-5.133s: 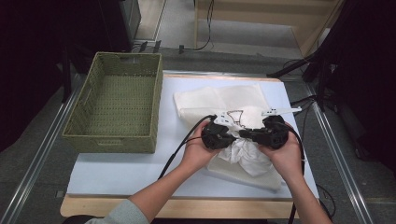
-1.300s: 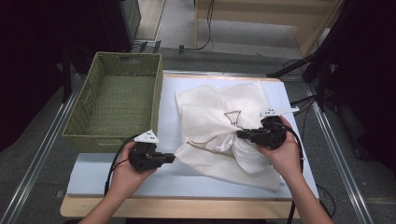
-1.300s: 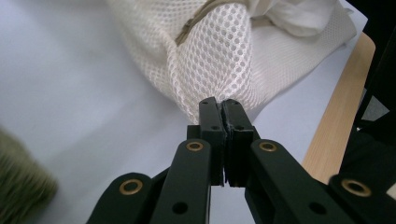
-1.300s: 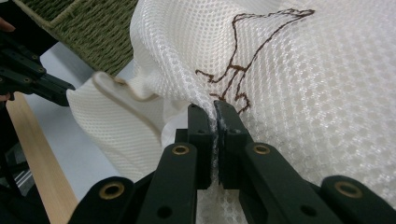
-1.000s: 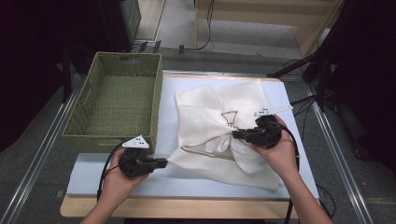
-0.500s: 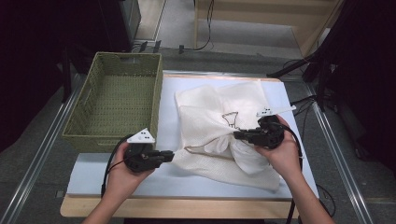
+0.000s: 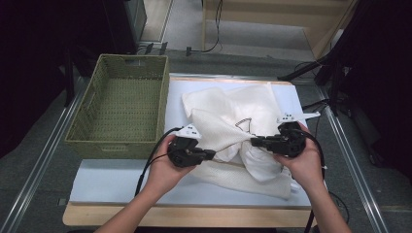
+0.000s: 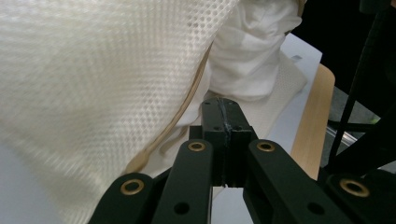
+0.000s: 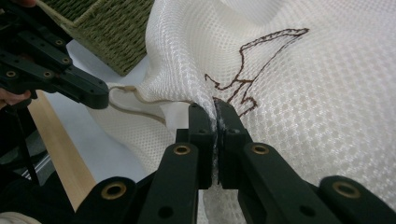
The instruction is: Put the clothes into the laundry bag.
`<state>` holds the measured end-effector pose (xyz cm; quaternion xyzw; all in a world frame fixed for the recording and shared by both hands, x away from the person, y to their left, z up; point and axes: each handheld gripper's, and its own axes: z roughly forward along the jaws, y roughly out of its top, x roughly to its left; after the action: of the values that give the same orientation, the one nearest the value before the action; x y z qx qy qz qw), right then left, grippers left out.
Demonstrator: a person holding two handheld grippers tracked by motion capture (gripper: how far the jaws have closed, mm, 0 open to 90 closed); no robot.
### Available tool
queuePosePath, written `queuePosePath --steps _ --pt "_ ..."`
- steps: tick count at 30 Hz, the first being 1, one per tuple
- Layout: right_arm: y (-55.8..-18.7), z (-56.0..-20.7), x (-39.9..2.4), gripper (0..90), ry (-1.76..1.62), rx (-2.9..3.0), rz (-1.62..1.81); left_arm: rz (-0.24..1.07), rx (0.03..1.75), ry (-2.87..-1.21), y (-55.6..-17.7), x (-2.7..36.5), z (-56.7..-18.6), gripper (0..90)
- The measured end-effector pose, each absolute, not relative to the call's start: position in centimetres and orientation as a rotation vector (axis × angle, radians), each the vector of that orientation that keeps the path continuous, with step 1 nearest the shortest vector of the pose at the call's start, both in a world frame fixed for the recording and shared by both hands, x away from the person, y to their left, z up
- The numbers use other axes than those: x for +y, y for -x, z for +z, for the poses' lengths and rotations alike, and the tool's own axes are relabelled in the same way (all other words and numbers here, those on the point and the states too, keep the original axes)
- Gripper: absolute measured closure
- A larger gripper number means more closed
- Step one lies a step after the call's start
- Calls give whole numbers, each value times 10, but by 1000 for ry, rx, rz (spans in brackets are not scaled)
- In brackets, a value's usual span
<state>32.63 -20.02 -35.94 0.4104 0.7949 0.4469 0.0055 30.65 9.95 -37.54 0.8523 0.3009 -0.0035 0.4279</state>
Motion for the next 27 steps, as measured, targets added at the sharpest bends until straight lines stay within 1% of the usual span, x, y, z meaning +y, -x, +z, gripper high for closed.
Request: queuePosePath --steps 9,20,27 --pt "-318 -359 -211 878 -1309 2453 1391 -50 656 -2169 -316 52 -377 900" --pt "-308 -360 -226 878 -1359 2399 1392 -86 536 -2210 -316 2 -385 900" --pt "-304 -359 -235 878 -1393 2370 1386 -74 516 -2243 -322 -25 -396 900"
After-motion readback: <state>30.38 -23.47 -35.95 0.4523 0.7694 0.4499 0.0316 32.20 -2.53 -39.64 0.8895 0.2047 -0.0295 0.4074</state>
